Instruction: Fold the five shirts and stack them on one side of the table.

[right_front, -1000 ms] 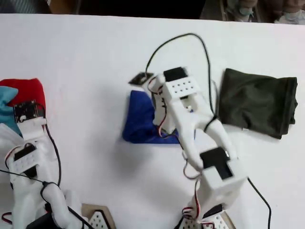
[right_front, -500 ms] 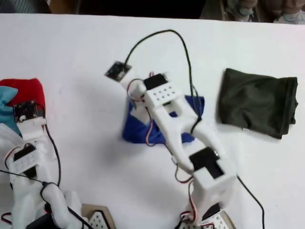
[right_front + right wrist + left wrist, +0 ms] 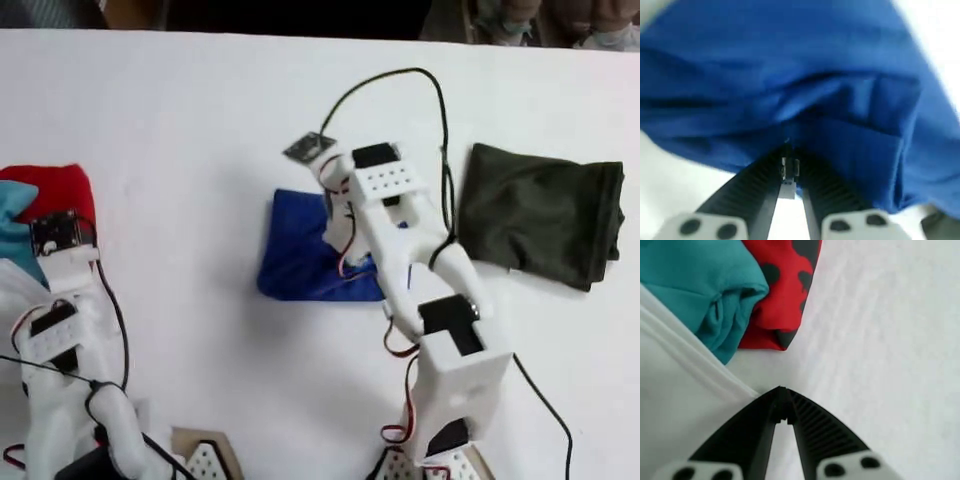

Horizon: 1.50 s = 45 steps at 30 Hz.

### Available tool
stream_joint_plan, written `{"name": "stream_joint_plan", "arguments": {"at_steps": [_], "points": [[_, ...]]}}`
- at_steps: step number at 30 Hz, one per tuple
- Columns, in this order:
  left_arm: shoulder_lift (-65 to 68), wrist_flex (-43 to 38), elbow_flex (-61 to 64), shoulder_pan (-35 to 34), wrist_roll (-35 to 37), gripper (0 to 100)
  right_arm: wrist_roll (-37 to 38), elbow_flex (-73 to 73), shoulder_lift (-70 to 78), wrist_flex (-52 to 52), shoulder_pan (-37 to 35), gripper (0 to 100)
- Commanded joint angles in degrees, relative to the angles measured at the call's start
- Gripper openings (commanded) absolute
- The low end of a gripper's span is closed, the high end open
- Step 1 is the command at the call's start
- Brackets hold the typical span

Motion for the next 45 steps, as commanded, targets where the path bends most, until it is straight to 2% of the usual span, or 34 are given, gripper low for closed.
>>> {"name": "stream_joint_plan", "arguments": {"at_steps": [1,4,8,13,16,21,29,38,45], "points": [[-1.7,-1.1,-0.2,0.4,0.6,3,2.5,-0.4,-0.9,6.7,1.0,2.1],[-1.7,-1.1,-0.2,0.4,0.6,3,5.1,-0.3,-3.9,10.9,0.8,2.1],[-1.7,-1.1,-0.2,0.4,0.6,3,5.5,-1.0,-12.4,9.6,0.4,2.1],[-1.7,-1.1,-0.2,0.4,0.6,3,4.0,-0.9,-15.3,-3.4,-1.6,2.1],[-1.7,-1.1,-0.2,0.4,0.6,3,1.3,-0.1,-10.8,-10.5,-2.9,2.1],[-1.7,-1.1,-0.2,0.4,0.6,3,0.6,-1.1,0.0,-16.5,-4.5,2.1],[-1.7,-1.1,-0.2,0.4,0.6,3,0.6,-7.2,5.5,-13.6,-4.5,2.1],[-1.7,-1.8,-0.2,0.4,0.7,3,1.3,-1.8,5.5,-8.4,-2.2,2.1],[-1.7,-1.8,-0.2,0.4,0.7,3,8.6,-1.1,4.9,1.6,4.3,2.1]]}}
